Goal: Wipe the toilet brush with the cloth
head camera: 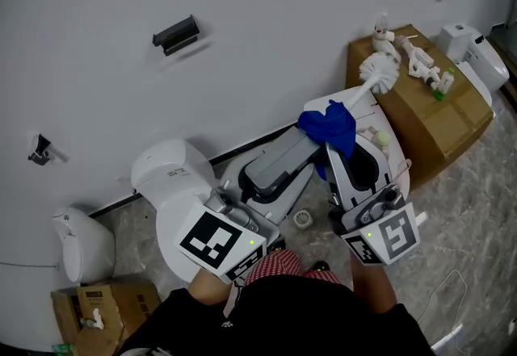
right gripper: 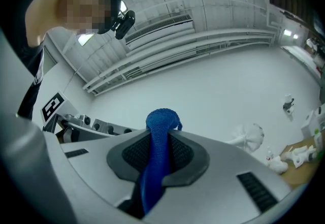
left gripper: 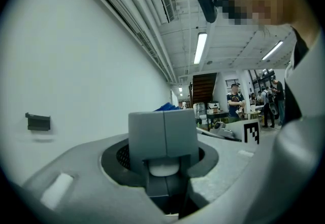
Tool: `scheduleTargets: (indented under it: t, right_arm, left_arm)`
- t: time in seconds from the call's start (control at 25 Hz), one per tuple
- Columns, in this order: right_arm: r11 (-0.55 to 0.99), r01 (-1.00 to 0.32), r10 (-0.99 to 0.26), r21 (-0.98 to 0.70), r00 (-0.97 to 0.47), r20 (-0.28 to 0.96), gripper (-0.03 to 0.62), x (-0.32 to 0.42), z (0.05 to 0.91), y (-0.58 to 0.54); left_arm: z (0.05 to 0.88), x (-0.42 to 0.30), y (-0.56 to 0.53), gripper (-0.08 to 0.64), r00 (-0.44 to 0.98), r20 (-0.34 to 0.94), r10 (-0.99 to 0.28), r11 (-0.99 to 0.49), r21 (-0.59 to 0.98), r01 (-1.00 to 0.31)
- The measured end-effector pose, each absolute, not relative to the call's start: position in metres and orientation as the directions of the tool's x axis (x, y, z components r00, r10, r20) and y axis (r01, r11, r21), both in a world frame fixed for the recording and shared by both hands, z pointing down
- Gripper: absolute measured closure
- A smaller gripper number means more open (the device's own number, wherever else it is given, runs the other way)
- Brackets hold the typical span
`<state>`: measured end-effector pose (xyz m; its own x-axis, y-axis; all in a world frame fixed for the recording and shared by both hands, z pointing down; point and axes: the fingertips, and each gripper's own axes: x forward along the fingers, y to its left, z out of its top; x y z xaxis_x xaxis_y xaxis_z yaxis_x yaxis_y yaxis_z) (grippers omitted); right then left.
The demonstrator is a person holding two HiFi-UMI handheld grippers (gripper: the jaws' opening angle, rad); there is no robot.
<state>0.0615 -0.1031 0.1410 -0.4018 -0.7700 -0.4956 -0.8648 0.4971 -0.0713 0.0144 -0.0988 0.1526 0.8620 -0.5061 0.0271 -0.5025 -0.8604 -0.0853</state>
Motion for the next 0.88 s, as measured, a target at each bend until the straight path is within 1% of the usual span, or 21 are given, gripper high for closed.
scheduleTargets:
  t: [0.2,0.48,0.88]
  right_arm:
    - [0.48,-0.876,-0.773,-0.05,-0.395,-0.496,0.528,0.061,0.136,-0.101]
    - [0.431,-0.902,-0.795,-0.026,-0.366,-0.484,0.528,0.062,0.131,-0.1]
    - [0.39,-0.921,-0.811,-0.006,-0.341,-0.476,0.528,0.086,0.128,-0.093]
  left_arm:
    - [0.148,0.013,-0.095,0.391,0.867,0.015,-0.498,-0.866,-0.06,-0.496]
    - [0.143,0.011,-0.091,0.391,0.876,0.009,-0.481,-0.875,-0.063,-0.48]
    - [0.141,0.031,-0.081,0.391,0.893,-0.002,-0.45,-0.892,-0.059,-0.449]
